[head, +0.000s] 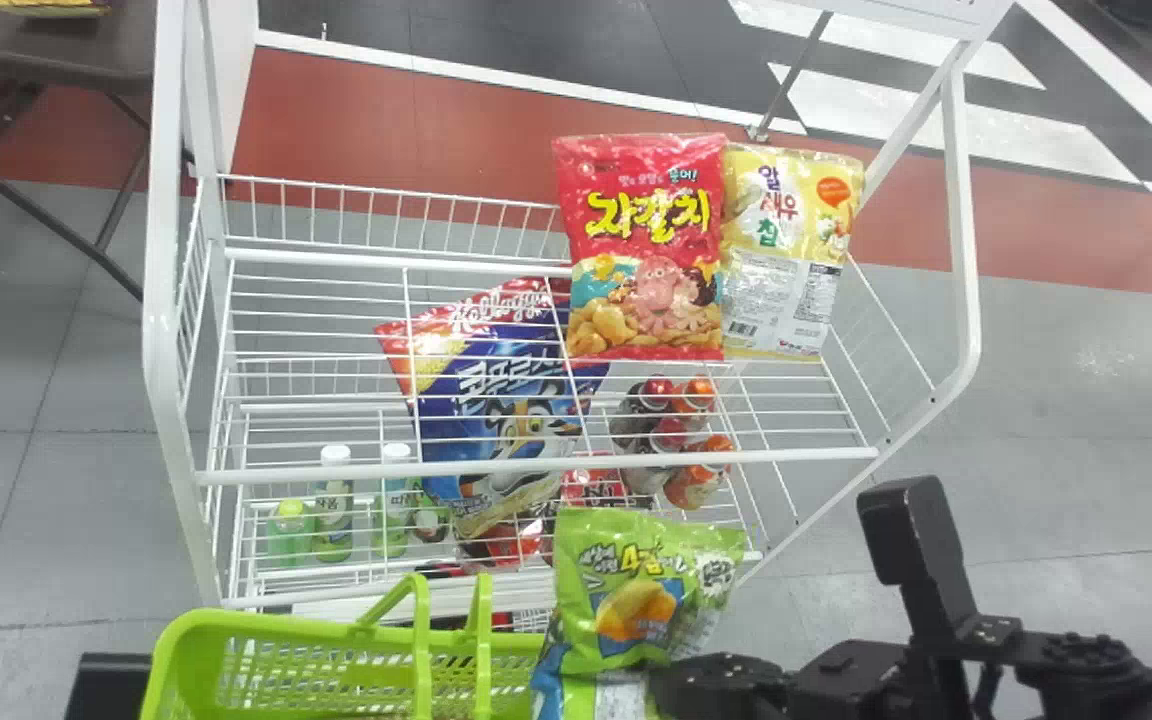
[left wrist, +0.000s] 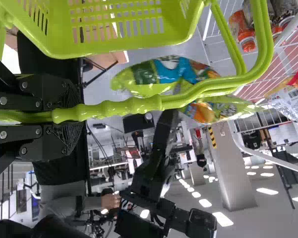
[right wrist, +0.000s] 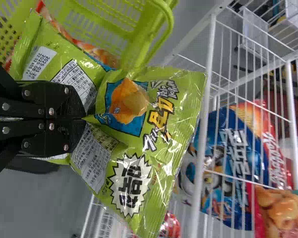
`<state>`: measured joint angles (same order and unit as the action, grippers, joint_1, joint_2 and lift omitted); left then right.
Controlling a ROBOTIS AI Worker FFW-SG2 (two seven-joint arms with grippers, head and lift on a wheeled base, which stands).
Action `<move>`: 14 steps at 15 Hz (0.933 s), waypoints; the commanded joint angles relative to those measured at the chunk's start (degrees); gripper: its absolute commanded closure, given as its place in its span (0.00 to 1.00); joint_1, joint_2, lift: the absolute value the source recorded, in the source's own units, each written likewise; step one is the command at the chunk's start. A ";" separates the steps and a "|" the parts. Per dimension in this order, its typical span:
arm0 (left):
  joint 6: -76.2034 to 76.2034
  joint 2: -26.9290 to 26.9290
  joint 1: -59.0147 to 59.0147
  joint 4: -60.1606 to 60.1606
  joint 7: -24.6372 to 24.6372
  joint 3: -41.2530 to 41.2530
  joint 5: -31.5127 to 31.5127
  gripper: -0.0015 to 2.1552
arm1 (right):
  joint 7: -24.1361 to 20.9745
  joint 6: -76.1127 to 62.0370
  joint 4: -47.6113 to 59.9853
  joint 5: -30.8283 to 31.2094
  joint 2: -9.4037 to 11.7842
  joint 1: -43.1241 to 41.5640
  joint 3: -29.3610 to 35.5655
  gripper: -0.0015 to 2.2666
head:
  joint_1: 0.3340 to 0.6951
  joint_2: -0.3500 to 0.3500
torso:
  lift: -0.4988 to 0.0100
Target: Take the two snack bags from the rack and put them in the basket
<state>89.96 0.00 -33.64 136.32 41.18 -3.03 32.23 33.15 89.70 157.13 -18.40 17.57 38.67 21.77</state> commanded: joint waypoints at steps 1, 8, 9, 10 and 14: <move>0.07 0.15 0.06 0.17 -0.05 -0.31 -0.06 0.69 | -0.10 0.38 -0.25 -1.99 -0.52 0.01 -3.22 0.99 | 1.00 0.00 | 0.96; 0.07 0.15 0.15 1.05 -0.05 -0.57 0.02 0.69 | -4.50 -2.73 -11.58 6.80 -0.61 0.53 -23.08 0.99 | 1.00 0.00 | 0.96; 0.07 0.15 0.15 1.05 -0.05 -0.66 0.02 0.69 | -4.94 -5.19 -13.43 8.47 -0.61 0.18 -25.37 0.99 | 1.00 0.00 | 0.96; 0.07 0.15 0.06 1.05 0.12 -0.66 0.02 0.69 | -5.29 -8.00 -15.10 8.91 -0.61 -0.08 -26.69 0.99 | 1.00 0.00 | 0.96; 0.07 0.15 -0.20 1.49 0.12 -1.28 -0.06 0.69 | -8.19 -14.68 -21.78 9.44 -1.75 -2.37 -28.44 0.62 | 1.00 0.00 | 0.96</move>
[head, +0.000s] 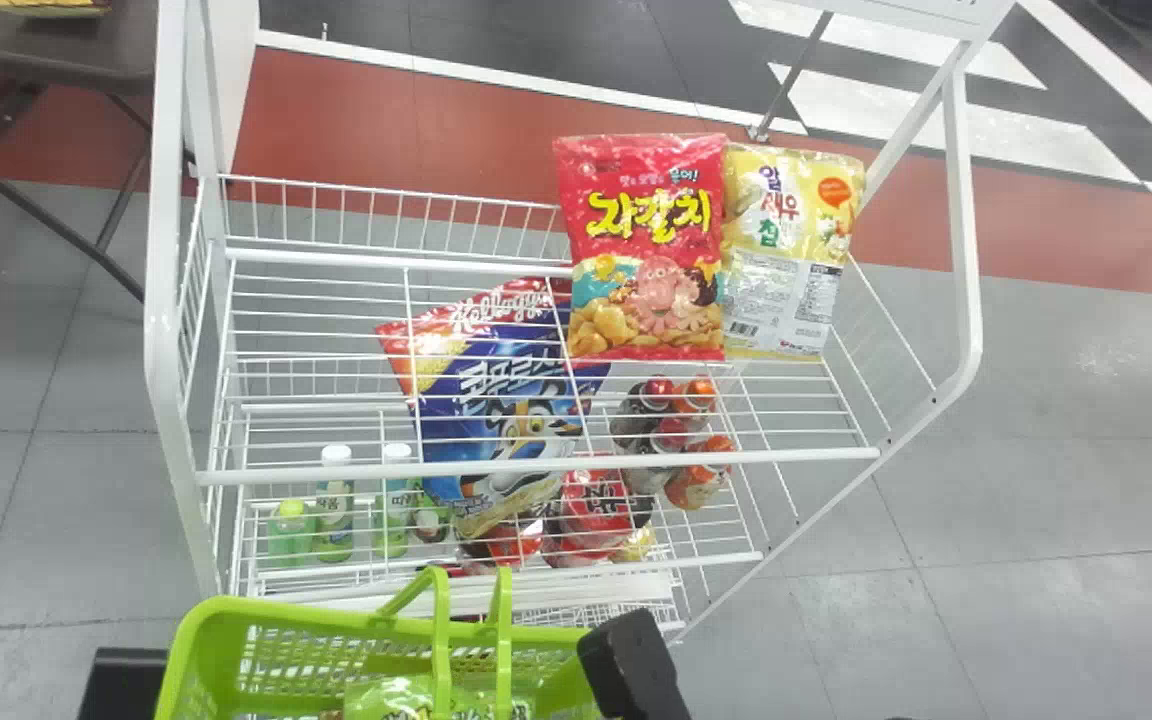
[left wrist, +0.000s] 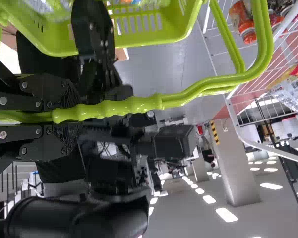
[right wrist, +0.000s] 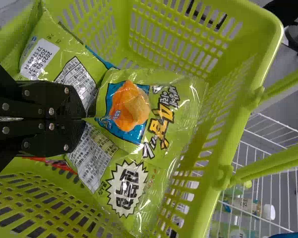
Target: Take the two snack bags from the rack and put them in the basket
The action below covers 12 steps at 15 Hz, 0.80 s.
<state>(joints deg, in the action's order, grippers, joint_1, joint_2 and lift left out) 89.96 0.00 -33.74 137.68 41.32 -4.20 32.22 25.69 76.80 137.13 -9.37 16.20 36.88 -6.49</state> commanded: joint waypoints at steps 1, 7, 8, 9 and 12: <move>0.07 0.15 -0.10 0.13 -0.01 -0.11 -0.06 0.69 | -0.73 -1.78 -1.78 1.37 -0.38 -0.49 -0.01 0.11 | 1.00 0.00 | 0.96; 0.07 0.15 -0.10 0.30 -0.01 0.59 -0.06 0.69 | 2.08 8.59 8.41 -3.38 0.14 3.38 11.24 0.02 | 1.00 0.00 | 0.96; 0.07 0.15 -0.10 0.30 -0.01 0.68 -0.06 0.69 | 2.34 9.12 10.61 -5.84 -0.03 4.08 14.14 0.02 | 1.00 0.00 | 0.96; 0.07 0.15 -0.10 0.30 -0.01 0.68 -0.06 0.69 | 2.78 9.12 12.81 -8.12 -0.73 4.69 17.30 0.02 | 1.00 0.00 | 0.96; 0.07 0.15 -0.28 0.74 0.08 0.86 -0.06 0.69 | 5.42 1.38 15.44 -13.84 -5.83 4.78 26.09 0.03 | 1.00 0.00 | 0.96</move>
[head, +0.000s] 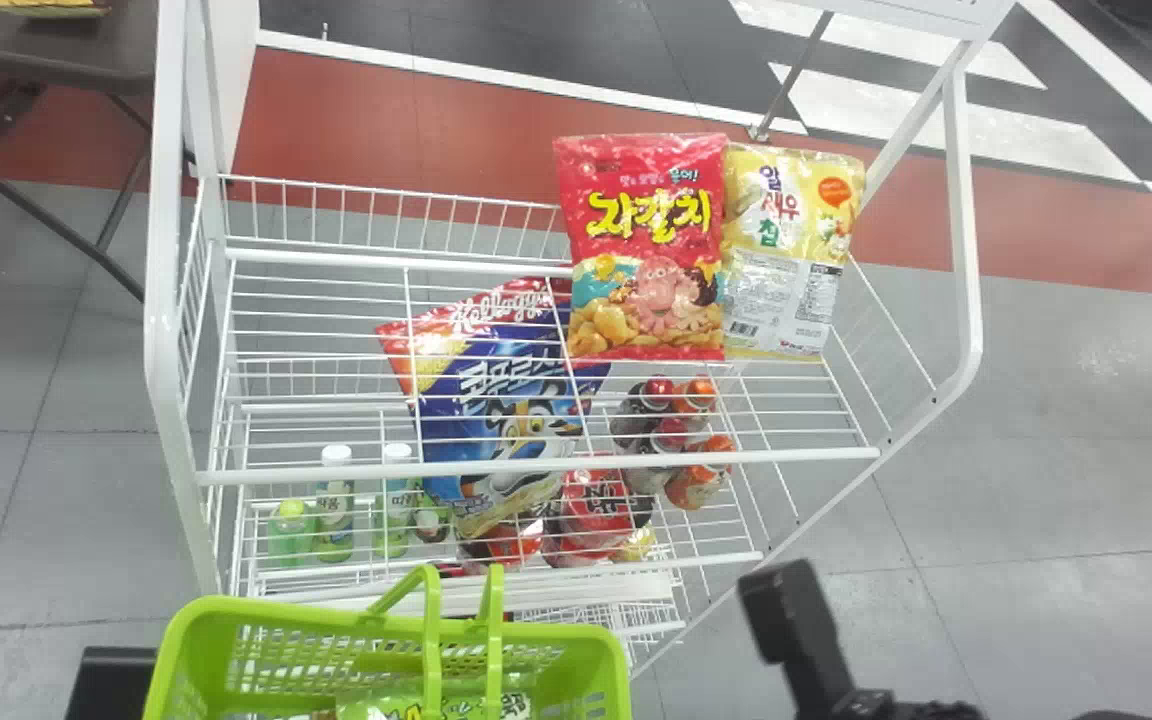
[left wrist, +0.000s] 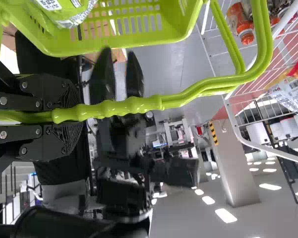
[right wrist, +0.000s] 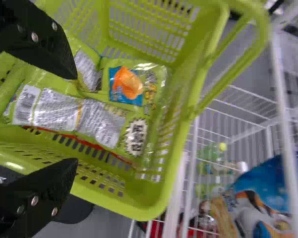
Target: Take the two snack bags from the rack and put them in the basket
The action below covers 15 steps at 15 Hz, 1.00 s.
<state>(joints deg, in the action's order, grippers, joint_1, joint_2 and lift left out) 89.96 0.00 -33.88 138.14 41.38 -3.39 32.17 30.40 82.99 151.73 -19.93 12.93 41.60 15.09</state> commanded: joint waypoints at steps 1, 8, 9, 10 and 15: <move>0.07 0.15 -0.31 0.28 0.10 0.05 0.00 0.69 | 0.97 -9.37 0.84 -6.26 -4.32 0.06 7.58 0.03 | 1.00 0.00 | 0.96; -2.11 0.15 -1.10 -0.95 1.77 0.40 -0.61 0.69 | -3.07 -56.66 -3.99 -2.04 -12.05 4.63 6.00 0.03 | 1.00 0.00 | 0.96; -2.99 0.15 -1.36 -1.47 2.03 0.40 -0.61 0.69 | -3.24 -58.77 -5.13 -1.87 -12.23 5.25 5.21 0.03 | 1.00 0.00 | 0.96; -3.87 0.15 -1.63 -1.91 2.21 0.40 -0.79 0.69 | -4.21 -62.11 -6.10 0.24 -12.31 6.39 3.63 0.03 | 1.00 0.00 | 0.96; -10.37 0.15 -3.12 -4.55 2.91 -2.67 -5.80 0.69 | -11.51 -72.48 -10.41 10.35 -12.31 9.47 -5.43 0.03 | 1.00 0.00 | 0.96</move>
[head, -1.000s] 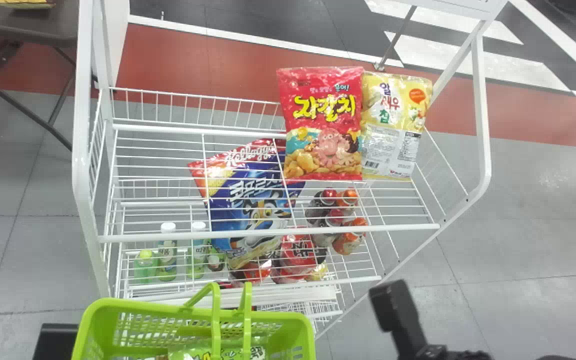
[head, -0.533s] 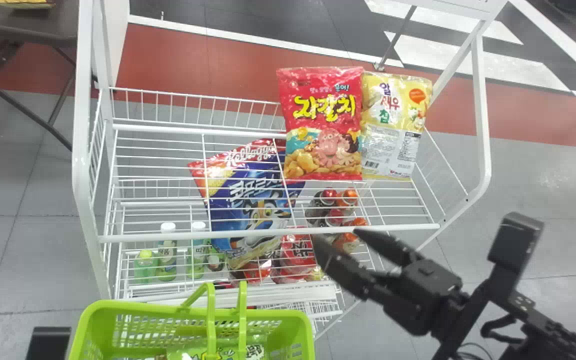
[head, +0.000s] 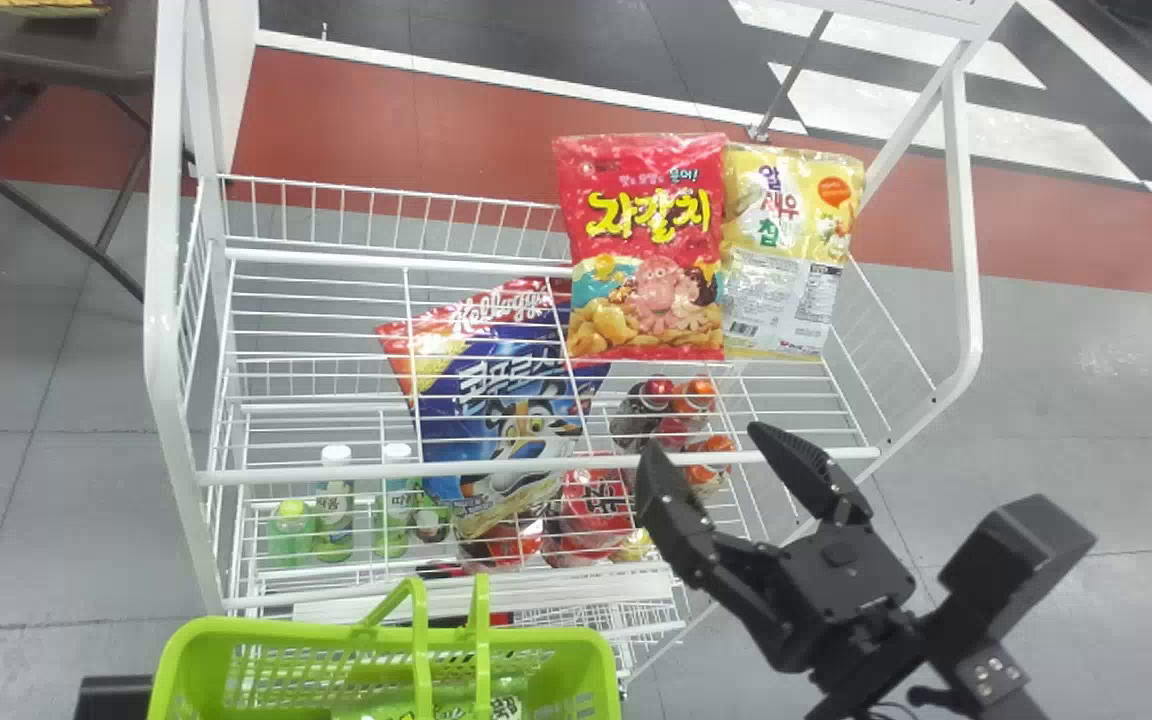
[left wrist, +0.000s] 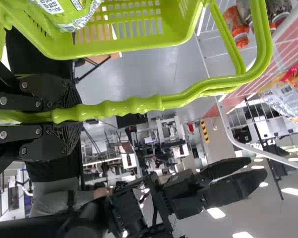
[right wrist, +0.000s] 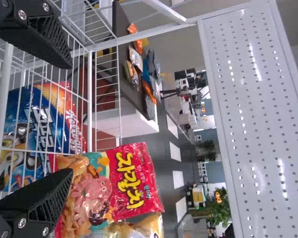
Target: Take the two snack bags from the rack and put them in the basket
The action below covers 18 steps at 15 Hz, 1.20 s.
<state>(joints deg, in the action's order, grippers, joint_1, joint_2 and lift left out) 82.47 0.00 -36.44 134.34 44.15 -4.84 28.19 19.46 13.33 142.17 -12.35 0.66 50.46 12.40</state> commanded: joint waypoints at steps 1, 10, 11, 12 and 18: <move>-3.05 0.15 -0.57 -1.54 0.93 -1.22 -1.82 0.69 | -0.82 -4.76 -1.64 3.56 -0.31 0.95 -3.61 0.03 | 1.00 0.00 | 0.96; -2.88 0.15 -2.76 -1.71 2.87 -0.08 -1.29 0.69 | -3.11 -15.65 -4.98 6.99 -0.71 2.36 -7.48 0.03 | 1.00 0.00 | 0.96; -2.88 0.15 -2.94 -1.71 2.87 0.19 -1.29 0.69 | -3.11 -15.83 -5.41 6.90 -0.71 2.36 -7.74 0.04 | 1.00 0.00 | 0.96; -2.88 0.15 -3.03 -1.80 2.87 0.45 -1.29 0.69 | -2.93 -16.01 -5.41 6.99 -0.71 2.36 -8.01 0.04 | 1.00 0.00 | 0.96; -3.23 0.15 -3.03 -1.89 2.78 0.63 -1.29 0.69 | -2.93 -17.94 -5.50 6.72 -0.71 2.54 -7.83 0.06 | 1.00 0.00 | 0.96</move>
<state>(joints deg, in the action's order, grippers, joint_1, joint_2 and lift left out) 79.40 0.00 -39.47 132.49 46.96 -4.23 26.90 16.52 -4.29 136.69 -5.47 0.00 52.96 4.49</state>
